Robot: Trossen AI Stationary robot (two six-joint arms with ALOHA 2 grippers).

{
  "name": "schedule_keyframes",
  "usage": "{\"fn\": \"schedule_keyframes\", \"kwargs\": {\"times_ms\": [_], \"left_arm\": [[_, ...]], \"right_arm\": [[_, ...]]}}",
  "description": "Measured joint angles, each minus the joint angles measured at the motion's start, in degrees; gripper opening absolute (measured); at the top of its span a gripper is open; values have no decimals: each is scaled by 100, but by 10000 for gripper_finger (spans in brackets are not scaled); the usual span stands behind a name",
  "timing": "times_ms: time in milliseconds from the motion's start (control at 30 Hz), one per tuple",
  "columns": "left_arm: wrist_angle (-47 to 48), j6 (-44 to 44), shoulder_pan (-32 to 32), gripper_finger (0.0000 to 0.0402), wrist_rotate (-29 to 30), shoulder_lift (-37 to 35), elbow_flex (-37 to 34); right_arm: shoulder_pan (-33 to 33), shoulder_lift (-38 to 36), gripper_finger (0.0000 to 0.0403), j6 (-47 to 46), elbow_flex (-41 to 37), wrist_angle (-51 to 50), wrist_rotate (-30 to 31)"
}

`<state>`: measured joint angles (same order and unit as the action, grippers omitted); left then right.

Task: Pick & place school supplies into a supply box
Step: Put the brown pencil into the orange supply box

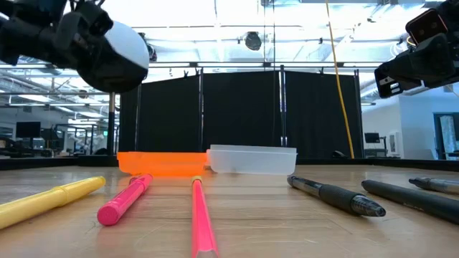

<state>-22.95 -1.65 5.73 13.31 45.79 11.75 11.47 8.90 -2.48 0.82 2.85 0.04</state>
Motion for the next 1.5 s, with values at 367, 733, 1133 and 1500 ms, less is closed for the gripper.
{"fn": "schedule_keyframes", "kwargs": {"times_ms": [367, 733, 1133, 1500], "left_arm": [[-126, 263, -1137, 1, 69, -163, -701], [-143, 178, -1466, 30, 1190, -161, -754], [-106, 581, -1488, 4, 1247, -152, -754], [-82, 483, -1488, 36, 1225, -152, -754]], "right_arm": [[-1, 16, 0, 160, 0, 1341, 458], [158, 915, 0, 90, 1547, 916, 2092], [677, 5746, 0, -3584, 7614, -6690, 2979], [1267, 8007, 0, -7306, 8215, -8736, 574]]}}
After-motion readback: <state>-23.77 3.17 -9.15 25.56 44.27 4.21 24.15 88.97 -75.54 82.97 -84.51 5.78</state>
